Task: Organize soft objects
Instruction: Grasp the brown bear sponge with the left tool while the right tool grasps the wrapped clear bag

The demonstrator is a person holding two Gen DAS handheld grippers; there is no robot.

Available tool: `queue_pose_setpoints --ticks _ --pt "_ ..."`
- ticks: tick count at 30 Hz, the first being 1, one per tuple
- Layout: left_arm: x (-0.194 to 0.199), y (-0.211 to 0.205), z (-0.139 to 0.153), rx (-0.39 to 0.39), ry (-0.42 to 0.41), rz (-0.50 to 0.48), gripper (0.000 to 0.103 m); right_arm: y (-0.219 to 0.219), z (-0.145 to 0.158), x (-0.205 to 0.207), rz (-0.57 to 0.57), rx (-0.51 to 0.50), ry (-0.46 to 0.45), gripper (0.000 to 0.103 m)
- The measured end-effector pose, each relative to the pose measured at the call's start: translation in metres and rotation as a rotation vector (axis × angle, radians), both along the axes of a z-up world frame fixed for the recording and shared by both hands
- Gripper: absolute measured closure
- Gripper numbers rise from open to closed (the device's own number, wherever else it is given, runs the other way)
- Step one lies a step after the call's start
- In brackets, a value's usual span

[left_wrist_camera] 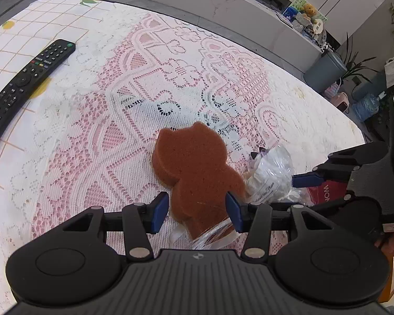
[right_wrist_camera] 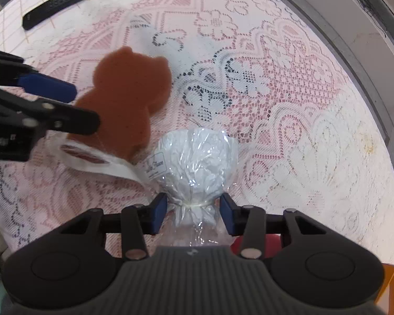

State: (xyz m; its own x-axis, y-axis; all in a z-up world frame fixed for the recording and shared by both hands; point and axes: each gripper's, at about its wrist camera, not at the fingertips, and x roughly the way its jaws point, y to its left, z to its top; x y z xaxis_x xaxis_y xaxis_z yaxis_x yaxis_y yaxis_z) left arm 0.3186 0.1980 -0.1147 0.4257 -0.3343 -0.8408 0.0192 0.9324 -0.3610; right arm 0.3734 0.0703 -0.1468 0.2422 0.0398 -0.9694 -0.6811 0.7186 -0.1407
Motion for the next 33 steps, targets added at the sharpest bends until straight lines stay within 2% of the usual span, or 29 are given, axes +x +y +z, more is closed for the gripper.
queue_pose_setpoints --ticks 5,8,16,22,27,33 --pt "-0.004 0.004 0.003 0.002 -0.007 0.018 0.046 -0.003 -0.001 -0.005 0.018 -0.003 -0.038 0.07" --pt "-0.007 0.006 0.006 0.005 -0.016 0.027 0.046 -0.005 0.01 -0.009 0.024 -0.001 -0.083 0.072" --pt "-0.008 0.0 0.016 0.015 -0.037 0.029 0.038 -0.017 0.081 -0.012 0.004 0.082 -0.185 0.072" --pt "-0.008 -0.007 0.019 0.024 -0.044 0.022 0.033 -0.026 0.13 -0.023 0.011 0.102 -0.286 0.071" --pt "-0.008 -0.013 0.021 0.034 -0.045 0.017 0.032 -0.041 0.17 -0.023 -0.006 0.099 -0.376 0.071" --pt "-0.003 -0.022 0.022 0.036 -0.04 0.016 0.032 -0.06 0.216 -0.021 -0.054 0.142 -0.451 0.071"
